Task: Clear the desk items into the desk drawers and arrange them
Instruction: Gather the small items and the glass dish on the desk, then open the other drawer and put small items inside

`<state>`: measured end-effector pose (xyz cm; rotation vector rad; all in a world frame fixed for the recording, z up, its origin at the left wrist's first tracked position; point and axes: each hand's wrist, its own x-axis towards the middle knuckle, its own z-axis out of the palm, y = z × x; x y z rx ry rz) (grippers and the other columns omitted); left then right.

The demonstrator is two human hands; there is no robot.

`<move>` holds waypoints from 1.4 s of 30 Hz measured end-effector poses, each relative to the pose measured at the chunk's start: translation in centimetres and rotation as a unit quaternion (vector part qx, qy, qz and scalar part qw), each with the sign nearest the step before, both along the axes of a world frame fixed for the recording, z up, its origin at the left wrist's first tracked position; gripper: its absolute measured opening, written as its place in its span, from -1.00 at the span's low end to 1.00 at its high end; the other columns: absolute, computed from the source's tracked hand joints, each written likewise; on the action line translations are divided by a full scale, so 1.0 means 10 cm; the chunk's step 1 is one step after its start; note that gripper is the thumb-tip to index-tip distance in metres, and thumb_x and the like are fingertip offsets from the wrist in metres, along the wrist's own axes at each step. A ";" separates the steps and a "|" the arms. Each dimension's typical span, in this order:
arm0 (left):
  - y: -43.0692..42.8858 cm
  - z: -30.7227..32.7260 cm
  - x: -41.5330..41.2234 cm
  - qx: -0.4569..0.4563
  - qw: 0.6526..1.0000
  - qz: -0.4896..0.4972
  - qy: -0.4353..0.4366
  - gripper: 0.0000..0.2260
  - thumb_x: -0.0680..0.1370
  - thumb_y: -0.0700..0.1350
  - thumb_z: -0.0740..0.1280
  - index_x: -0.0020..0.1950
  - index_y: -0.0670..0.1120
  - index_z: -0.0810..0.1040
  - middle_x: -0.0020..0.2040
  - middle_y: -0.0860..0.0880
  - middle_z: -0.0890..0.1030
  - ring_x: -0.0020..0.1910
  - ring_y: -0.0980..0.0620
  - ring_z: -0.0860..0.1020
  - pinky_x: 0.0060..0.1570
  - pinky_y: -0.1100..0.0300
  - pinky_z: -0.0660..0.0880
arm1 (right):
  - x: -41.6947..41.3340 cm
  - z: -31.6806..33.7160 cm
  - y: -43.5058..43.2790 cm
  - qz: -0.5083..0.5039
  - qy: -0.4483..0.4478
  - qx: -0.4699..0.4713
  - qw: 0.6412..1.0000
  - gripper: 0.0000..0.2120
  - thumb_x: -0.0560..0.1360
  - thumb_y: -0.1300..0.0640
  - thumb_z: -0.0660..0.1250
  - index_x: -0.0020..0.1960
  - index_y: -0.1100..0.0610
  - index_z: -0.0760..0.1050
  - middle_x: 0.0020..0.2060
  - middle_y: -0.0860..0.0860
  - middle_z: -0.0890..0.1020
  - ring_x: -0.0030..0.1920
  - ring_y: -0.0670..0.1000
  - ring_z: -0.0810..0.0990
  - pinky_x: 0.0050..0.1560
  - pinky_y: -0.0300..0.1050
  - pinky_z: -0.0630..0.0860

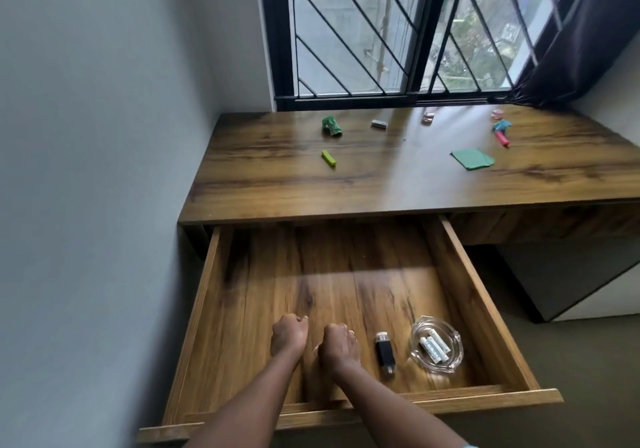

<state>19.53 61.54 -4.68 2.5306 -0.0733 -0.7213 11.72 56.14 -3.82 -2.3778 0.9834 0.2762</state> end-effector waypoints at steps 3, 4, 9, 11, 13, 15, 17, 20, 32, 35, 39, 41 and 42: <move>-0.22 0.14 -0.16 -0.011 0.999 -0.009 -0.039 -0.72 0.63 -0.01 0.16 0.07 -0.13 0.60 -0.16 -0.04 0.58 -0.29 0.08 0.50 -0.39 0.26 0.34 | -0.07 0.13 -0.22 -0.032 -0.031 -0.022 0.999 -0.80 0.56 0.19 0.21 0.15 0.13 0.51 0.11 0.09 0.52 0.09 0.06 0.52 0.05 -0.13 0.50; -0.32 0.20 -0.24 -0.018 0.999 -0.016 -0.047 -0.72 0.63 -0.01 0.16 0.09 -0.13 0.60 -0.11 -0.06 0.60 -0.22 0.04 0.54 -0.34 0.23 0.37 | -0.12 0.18 -0.33 -0.045 -0.040 -0.030 0.998 -0.80 0.56 0.19 0.19 0.13 0.14 0.52 0.10 0.09 0.53 0.09 0.06 0.53 0.03 -0.14 0.49; -0.96 0.44 -0.67 -0.036 0.993 -0.057 -0.102 -0.73 0.63 0.00 0.15 0.08 -0.08 0.60 -0.14 -0.02 0.57 -0.18 0.01 0.53 -0.25 0.20 0.43 | -0.45 0.44 -0.96 -0.117 -0.098 -0.044 0.987 -0.75 0.57 0.15 0.12 0.03 0.14 0.57 -0.01 0.10 0.59 0.05 0.10 0.59 0.03 -0.07 0.51; -1.28 0.52 -0.88 -0.042 0.986 -0.099 -0.124 -0.71 0.63 0.00 0.14 0.11 -0.09 0.60 -0.03 -0.06 0.63 -0.05 -0.03 0.60 -0.09 0.15 0.52 | -0.66 0.53 -1.30 -0.120 -0.111 -0.058 0.985 -0.75 0.58 0.15 0.12 0.00 0.15 0.58 -0.05 0.11 0.62 0.01 0.09 0.61 -0.07 -0.10 0.53; -1.59 0.58 -1.12 -0.031 0.978 -0.144 -0.147 -0.69 0.63 -0.01 0.13 0.14 -0.11 0.61 0.08 -0.10 0.65 0.07 -0.06 0.61 0.02 0.14 0.52 | -0.91 0.62 -1.65 -0.134 -0.120 -0.071 0.981 -0.73 0.59 0.12 0.09 0.06 0.16 0.55 0.02 0.10 0.59 0.06 0.08 0.58 -0.07 -0.14 0.46; -1.90 0.61 -1.42 -0.024 0.971 -0.179 -0.160 -0.68 0.62 -0.01 0.12 0.13 -0.10 0.61 0.12 -0.09 0.64 0.11 -0.05 0.60 0.02 0.16 0.52 | -1.21 0.68 -2.02 -0.144 -0.116 -0.092 0.978 -0.71 0.58 0.09 0.10 0.12 0.16 0.54 0.10 0.10 0.55 0.13 0.10 0.55 0.01 -0.12 0.47; -2.21 0.65 -1.75 -0.019 0.961 -0.207 -0.180 -0.69 0.62 0.00 0.10 0.17 -0.07 0.58 0.15 -0.06 0.62 0.14 -0.02 0.59 0.04 0.18 0.50 | -1.55 0.73 -2.39 -0.145 -0.098 -0.122 0.977 -0.70 0.57 0.06 0.13 0.14 0.17 0.54 0.12 0.11 0.53 0.17 0.12 0.53 0.07 -0.09 0.49; -2.68 0.69 -2.14 -0.050 0.950 -0.233 -0.200 -0.72 0.62 -0.02 0.13 0.16 -0.08 0.57 0.15 -0.08 0.60 0.15 -0.04 0.57 0.06 0.15 0.49 | -1.98 0.76 -2.88 -0.158 -0.093 -0.142 0.973 -0.68 0.58 0.05 0.12 0.16 0.19 0.52 0.14 0.13 0.52 0.19 0.13 0.51 0.09 -0.04 0.50; -3.93 0.71 -2.94 -0.054 0.917 -0.315 -0.240 -0.73 0.61 0.00 0.14 0.15 -0.08 0.54 0.14 -0.05 0.57 0.17 -0.03 0.52 0.04 0.10 0.49 | -2.91 0.85 -4.19 -0.182 -0.072 -0.158 0.968 -0.69 0.57 0.05 0.17 0.20 0.20 0.49 0.19 0.14 0.46 0.22 0.12 0.46 0.08 -0.08 0.48; -4.20 0.72 -2.88 -0.056 0.916 -0.310 -0.249 -0.75 0.61 -0.02 0.15 0.14 -0.08 0.54 0.12 -0.05 0.57 0.14 -0.03 0.53 -0.01 0.11 0.49 | -2.90 0.84 -4.49 -0.169 -0.070 -0.156 0.971 -0.69 0.57 0.06 0.18 0.21 0.21 0.48 0.21 0.15 0.45 0.23 0.13 0.45 0.15 -0.07 0.46; -4.65 0.74 -2.63 -0.068 0.932 -0.261 -0.242 -0.75 0.60 -0.03 0.14 0.11 -0.08 0.56 0.12 -0.04 0.58 0.14 -0.03 0.54 0.02 0.10 0.50 | -2.78 0.88 -4.95 -0.152 -0.069 -0.172 0.971 -0.69 0.57 0.06 0.18 0.22 0.21 0.47 0.22 0.14 0.43 0.25 0.14 0.44 0.15 -0.06 0.46; -4.95 0.77 -2.47 -0.080 0.937 -0.238 -0.244 -0.75 0.60 -0.03 0.14 0.12 -0.07 0.56 0.13 -0.04 0.58 0.16 -0.04 0.54 0.04 0.10 0.50 | -2.65 0.92 -5.27 -0.144 -0.075 -0.182 0.970 -0.69 0.57 0.06 0.19 0.22 0.20 0.48 0.22 0.14 0.43 0.25 0.14 0.44 0.15 -0.05 0.47; -5.08 0.78 -2.39 -0.083 0.938 -0.232 -0.245 -0.75 0.59 -0.03 0.14 0.12 -0.06 0.56 0.14 -0.04 0.58 0.17 -0.04 0.54 0.05 0.10 0.50 | -2.57 0.94 -5.43 -0.138 -0.076 -0.185 0.970 -0.69 0.57 0.07 0.19 0.22 0.20 0.48 0.21 0.14 0.44 0.25 0.14 0.44 0.16 -0.05 0.47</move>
